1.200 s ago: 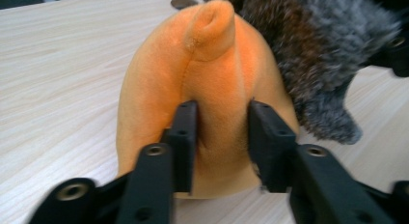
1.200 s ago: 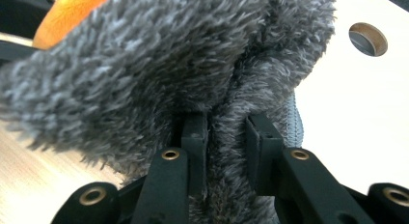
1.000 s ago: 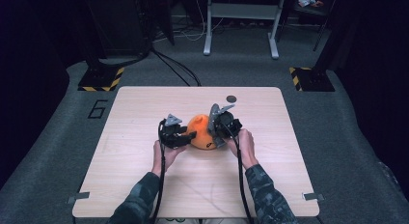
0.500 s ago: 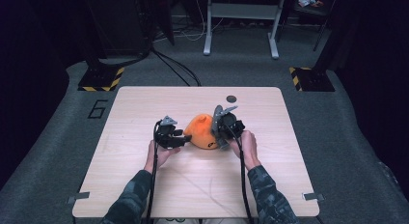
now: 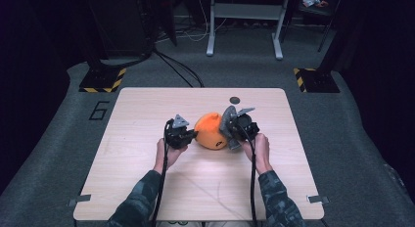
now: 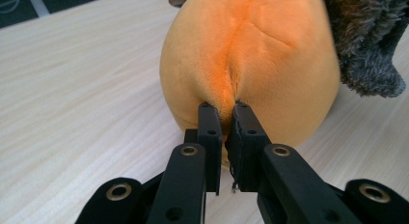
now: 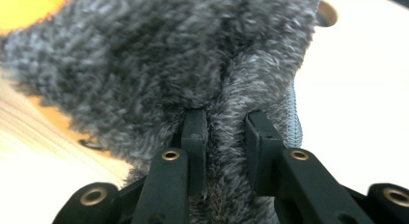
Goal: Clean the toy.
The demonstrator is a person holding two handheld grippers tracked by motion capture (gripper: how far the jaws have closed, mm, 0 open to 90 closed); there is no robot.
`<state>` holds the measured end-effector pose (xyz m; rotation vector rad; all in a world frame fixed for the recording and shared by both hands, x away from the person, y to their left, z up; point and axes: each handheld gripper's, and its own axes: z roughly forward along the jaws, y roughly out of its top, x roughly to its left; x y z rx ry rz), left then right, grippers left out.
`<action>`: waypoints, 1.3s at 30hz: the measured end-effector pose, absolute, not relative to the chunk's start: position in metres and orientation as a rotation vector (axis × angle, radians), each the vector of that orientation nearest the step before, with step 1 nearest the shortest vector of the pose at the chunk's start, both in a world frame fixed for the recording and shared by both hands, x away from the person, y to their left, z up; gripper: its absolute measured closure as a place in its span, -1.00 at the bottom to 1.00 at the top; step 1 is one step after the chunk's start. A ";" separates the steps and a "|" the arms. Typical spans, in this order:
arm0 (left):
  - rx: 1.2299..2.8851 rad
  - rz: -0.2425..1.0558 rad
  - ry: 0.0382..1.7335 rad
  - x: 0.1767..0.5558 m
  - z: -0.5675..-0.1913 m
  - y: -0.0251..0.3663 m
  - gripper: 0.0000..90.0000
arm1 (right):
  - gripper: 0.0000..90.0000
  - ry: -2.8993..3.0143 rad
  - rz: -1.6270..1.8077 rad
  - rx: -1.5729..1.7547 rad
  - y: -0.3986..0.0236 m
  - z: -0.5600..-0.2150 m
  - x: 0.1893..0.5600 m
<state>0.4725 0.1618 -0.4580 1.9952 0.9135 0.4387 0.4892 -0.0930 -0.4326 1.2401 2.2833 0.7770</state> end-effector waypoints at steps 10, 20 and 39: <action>2.033 0.522 0.805 0.469 -0.429 0.141 0.89 | 0.61 2.208 0.860 1.148 -0.081 -0.387 0.472; 2.088 0.517 0.677 0.465 -0.426 0.127 0.91 | 0.62 2.295 0.775 1.053 -0.052 -0.392 0.479; 2.074 0.483 0.694 0.466 -0.434 0.119 0.92 | 0.65 2.275 0.676 1.287 -0.100 -0.422 0.509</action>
